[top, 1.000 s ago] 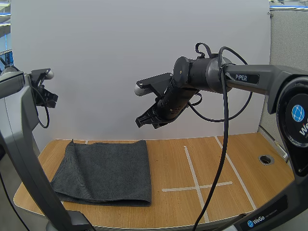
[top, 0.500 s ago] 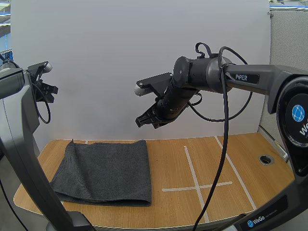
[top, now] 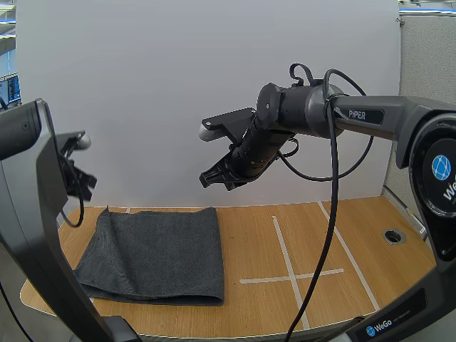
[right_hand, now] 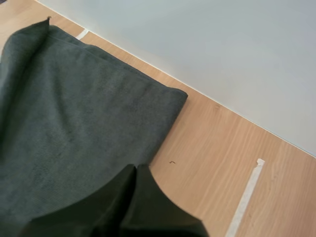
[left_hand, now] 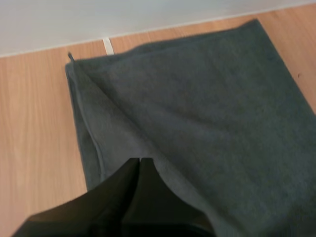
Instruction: Fold the towel
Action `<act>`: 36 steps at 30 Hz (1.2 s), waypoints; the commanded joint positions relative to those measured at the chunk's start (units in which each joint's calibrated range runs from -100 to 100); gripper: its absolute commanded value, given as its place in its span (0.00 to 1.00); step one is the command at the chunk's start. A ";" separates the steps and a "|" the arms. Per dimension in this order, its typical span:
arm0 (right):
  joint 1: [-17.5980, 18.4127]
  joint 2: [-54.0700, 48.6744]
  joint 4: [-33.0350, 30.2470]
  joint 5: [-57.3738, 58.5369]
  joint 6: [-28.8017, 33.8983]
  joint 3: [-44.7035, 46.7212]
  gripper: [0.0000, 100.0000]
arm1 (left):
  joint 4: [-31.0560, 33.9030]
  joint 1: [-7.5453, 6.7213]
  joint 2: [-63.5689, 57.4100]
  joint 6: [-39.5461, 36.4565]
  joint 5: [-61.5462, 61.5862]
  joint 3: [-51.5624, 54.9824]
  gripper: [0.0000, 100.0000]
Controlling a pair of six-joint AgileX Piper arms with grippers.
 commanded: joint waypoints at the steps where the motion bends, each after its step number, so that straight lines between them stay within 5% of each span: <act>1: -0.28 -0.24 2.90 -0.68 -0.13 -0.44 0.00 | 4.01 0.02 -0.57 2.62 0.23 9.31 0.00; 18: -0.28 9.71 7.10 -3.45 -3.42 -0.44 0.00 | 6.62 0.16 -0.67 8.07 -10.69 24.65 0.00; 24: 0.05 16.12 17.13 -2.08 -11.58 -0.44 0.00 | 6.70 3.05 -0.67 10.46 -13.60 24.65 0.00; 28: 0.81 19.32 17.70 -4.38 -12.32 -0.44 0.00 | 6.70 4.83 -0.53 11.79 -14.94 24.65 0.00; 36: 2.30 24.51 18.34 -9.58 -13.82 -1.39 0.00 | 5.28 4.95 2.50 13.13 -18.57 27.52 0.00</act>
